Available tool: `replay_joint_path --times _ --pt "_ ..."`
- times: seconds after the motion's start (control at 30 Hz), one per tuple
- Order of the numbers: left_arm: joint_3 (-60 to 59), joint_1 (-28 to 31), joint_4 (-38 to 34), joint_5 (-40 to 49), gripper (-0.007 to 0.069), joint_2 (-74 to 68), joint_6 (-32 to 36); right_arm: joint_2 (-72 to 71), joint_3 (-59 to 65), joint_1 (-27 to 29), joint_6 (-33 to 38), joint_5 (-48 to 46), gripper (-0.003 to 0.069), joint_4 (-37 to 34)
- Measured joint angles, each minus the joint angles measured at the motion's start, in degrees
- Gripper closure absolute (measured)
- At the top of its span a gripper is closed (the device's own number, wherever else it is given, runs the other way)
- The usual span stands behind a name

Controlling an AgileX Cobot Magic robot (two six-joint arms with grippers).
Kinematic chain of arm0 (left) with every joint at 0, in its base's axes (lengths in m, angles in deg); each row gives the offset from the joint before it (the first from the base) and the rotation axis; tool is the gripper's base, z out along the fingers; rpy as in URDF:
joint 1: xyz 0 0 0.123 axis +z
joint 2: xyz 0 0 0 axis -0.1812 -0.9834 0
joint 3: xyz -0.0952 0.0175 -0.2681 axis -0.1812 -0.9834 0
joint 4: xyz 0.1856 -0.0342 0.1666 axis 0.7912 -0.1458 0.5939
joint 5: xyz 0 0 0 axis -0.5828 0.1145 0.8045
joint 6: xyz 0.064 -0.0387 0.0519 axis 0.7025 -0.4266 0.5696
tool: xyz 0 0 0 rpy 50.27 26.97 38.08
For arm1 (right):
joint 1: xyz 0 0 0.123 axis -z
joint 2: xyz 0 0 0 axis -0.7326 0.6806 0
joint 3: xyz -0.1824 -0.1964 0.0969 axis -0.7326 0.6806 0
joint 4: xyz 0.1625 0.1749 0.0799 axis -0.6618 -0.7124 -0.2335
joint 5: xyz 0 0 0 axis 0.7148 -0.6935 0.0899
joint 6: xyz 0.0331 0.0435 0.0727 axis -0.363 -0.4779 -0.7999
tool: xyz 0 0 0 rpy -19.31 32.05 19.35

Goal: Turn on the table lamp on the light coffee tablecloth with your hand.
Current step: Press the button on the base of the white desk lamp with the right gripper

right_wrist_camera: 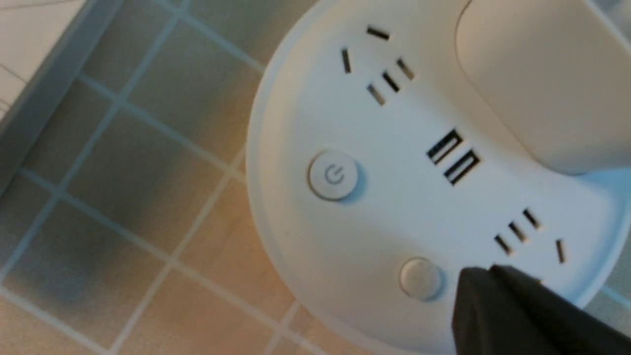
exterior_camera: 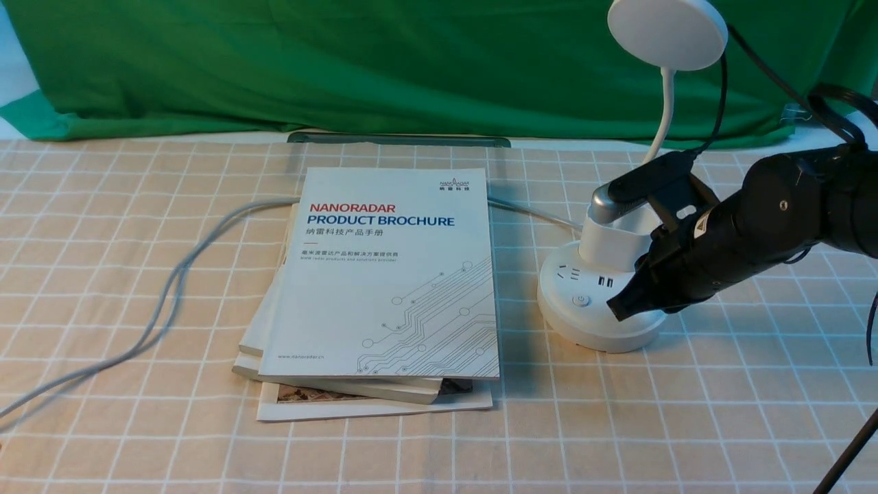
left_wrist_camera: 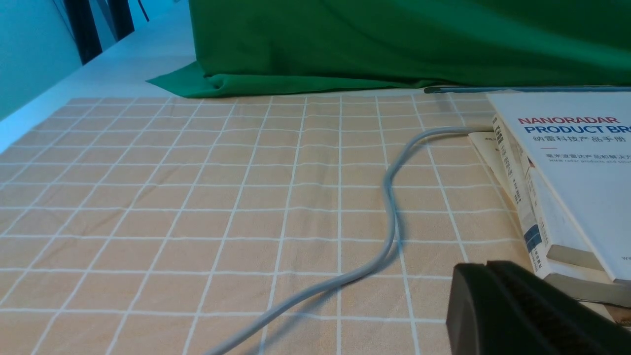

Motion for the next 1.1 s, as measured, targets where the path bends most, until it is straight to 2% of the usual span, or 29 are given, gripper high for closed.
replay_joint_path --times 1.1 --pt "0.0 0.0 0.0 0.0 0.0603 0.0 0.0 3.7 0.6 -1.3 -1.1 3.9 0.0624 0.0"
